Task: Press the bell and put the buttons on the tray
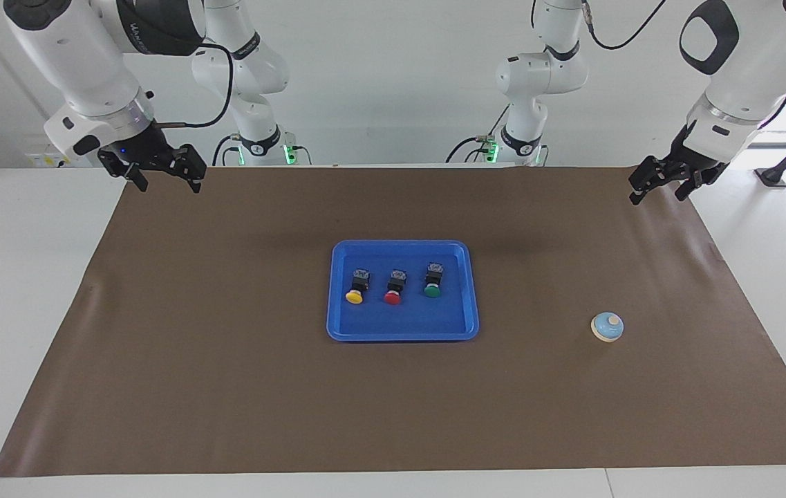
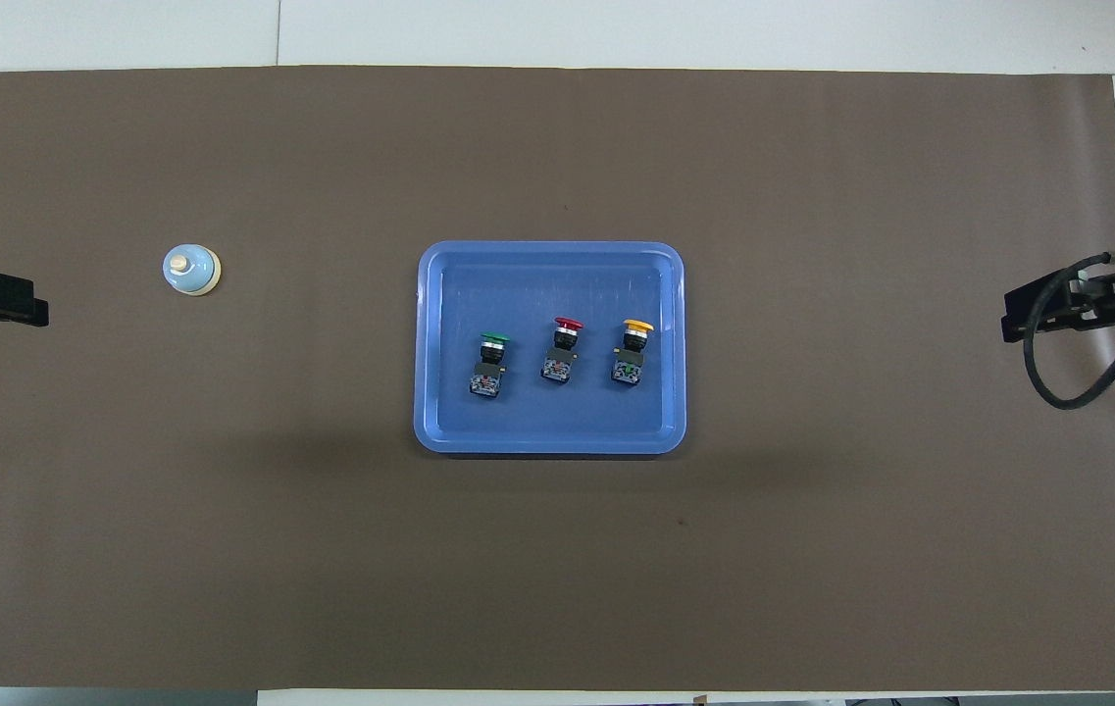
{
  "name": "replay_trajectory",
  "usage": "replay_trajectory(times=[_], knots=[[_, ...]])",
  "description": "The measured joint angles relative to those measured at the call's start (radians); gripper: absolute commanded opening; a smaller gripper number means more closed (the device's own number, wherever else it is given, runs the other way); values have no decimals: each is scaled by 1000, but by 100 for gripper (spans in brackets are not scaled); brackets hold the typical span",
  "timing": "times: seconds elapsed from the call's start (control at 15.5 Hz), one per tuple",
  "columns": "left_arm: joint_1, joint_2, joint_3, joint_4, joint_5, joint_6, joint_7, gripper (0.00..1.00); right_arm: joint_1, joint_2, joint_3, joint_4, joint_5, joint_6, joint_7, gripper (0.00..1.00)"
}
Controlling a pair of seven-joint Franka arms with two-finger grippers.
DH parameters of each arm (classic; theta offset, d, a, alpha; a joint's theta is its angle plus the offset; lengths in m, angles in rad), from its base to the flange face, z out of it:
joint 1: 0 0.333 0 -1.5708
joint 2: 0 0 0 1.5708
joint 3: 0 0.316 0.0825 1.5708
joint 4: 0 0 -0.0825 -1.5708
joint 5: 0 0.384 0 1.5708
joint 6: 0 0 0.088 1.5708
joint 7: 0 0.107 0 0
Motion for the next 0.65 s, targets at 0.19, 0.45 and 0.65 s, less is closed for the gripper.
replay_trajectory(times=[0.19, 0.45, 0.65], knots=[[1, 12, 0, 45, 0, -57, 0, 100, 0, 0, 0, 0, 0, 0, 0, 100], [1, 19, -1, 58, 0, -71, 0, 100, 0, 0, 0, 0, 0, 0, 0, 100], [1, 24, -1, 59, 0, -71, 0, 100, 0, 0, 0, 0, 0, 0, 0, 100]])
